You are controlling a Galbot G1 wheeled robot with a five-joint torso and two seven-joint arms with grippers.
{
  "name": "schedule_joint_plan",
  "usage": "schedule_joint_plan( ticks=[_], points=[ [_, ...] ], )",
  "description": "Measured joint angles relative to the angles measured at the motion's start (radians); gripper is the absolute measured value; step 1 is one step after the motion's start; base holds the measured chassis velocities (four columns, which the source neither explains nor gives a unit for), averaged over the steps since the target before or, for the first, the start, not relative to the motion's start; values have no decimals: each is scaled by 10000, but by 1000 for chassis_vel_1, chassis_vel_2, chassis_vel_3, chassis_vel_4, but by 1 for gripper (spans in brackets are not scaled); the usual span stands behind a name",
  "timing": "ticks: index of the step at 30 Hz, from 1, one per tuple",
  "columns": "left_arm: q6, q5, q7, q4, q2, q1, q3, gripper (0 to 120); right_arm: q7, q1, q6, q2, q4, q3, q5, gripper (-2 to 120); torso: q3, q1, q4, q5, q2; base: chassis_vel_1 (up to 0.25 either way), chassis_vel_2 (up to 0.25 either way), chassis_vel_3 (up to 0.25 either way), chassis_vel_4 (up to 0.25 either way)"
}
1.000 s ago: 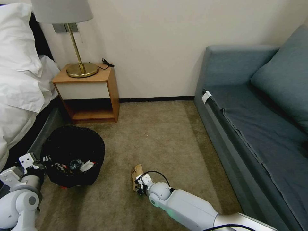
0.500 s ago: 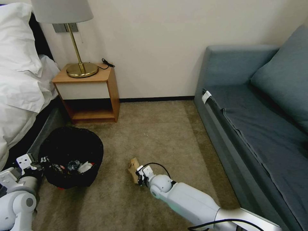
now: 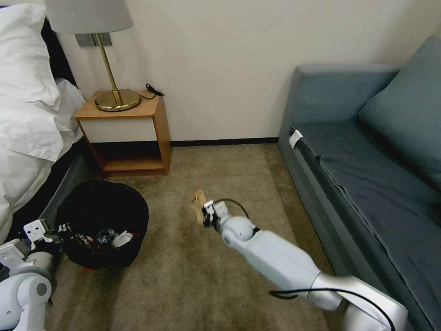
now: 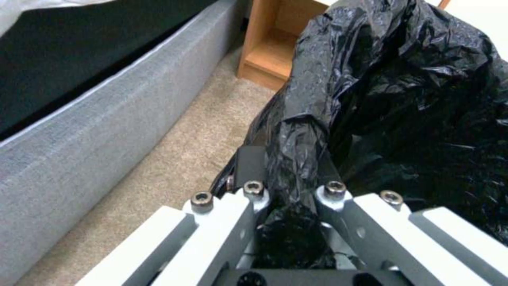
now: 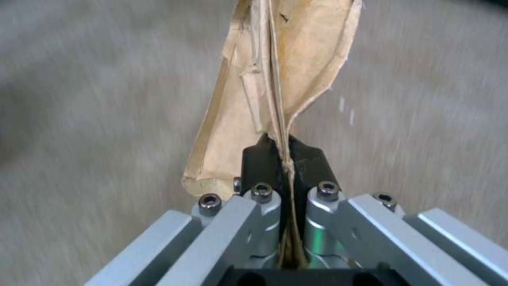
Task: Pick up the trash bin, then pick up the garbage on the floor and place it into the trash bin.
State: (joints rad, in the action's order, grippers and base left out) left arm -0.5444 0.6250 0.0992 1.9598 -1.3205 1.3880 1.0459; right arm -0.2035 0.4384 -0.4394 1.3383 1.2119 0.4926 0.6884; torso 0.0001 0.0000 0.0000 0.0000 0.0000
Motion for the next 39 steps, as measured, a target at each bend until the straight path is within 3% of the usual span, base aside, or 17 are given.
schedule_joint_plan(
  ticks=[7,16,33,39],
  points=[
    [-6,6,12,-54,48,-72,-56,4,-36,-835,157,-109,1959,219,1336,0,0,0,1,-1,1,0,0,0,0],
    [-15,22,10,-101,101,-93,-27,4,-415,-1607,390,258,3260,1429,2733,0,0,0,-1,-2,0,0,0,0,0],
    [-74,135,-11,-75,82,-46,-147,4,-756,-1770,1174,1685,1951,3411,2420,0,0,0,0,-2,1,0,0,0,0],
    [-102,127,-17,-35,16,-75,-206,4,-952,-1712,1152,1793,1951,3466,2419,19,-1,0,-1,0,0,0,0,0,0]
  ],
)
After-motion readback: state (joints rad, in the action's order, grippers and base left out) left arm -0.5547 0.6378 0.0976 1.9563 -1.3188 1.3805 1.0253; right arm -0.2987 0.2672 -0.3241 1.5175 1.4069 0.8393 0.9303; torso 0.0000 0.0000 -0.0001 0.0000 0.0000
